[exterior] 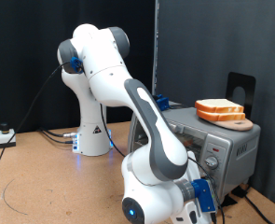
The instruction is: Make a piece of toast with the oven
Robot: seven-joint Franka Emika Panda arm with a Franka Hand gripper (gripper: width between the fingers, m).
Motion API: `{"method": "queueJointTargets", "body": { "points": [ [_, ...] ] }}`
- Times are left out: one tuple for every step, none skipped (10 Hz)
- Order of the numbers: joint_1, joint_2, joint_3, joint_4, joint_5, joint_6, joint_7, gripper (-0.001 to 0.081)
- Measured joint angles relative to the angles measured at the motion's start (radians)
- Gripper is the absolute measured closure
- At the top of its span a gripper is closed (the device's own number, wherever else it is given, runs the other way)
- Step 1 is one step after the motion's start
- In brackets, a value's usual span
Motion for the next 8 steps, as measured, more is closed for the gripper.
{"method": "queueJointTargets", "body": {
  "points": [
    [0.0, -0.002, 0.0, 0.0, 0.0, 0.0, 0.0, 0.0469],
    [-0.001, -0.004, 0.0, 0.0, 0.0, -0.008, 0.003, 0.0287],
    [-0.008, -0.008, 0.0, 0.0, 0.0, -0.034, 0.005, 0.0287],
    [-0.023, -0.017, -0.003, -0.003, 0.0, -0.071, 0.016, 0.0139],
    [-0.041, -0.032, -0.008, -0.008, -0.003, -0.109, 0.042, 0.0139],
    [-0.057, -0.048, -0.015, -0.014, -0.01, -0.137, 0.07, 0.0024],
    [-0.071, -0.066, -0.024, -0.022, -0.021, -0.15, 0.091, 0.0002],
    [-0.081, -0.088, -0.036, -0.031, -0.035, -0.158, 0.102, 0.0002]
  ]
}}
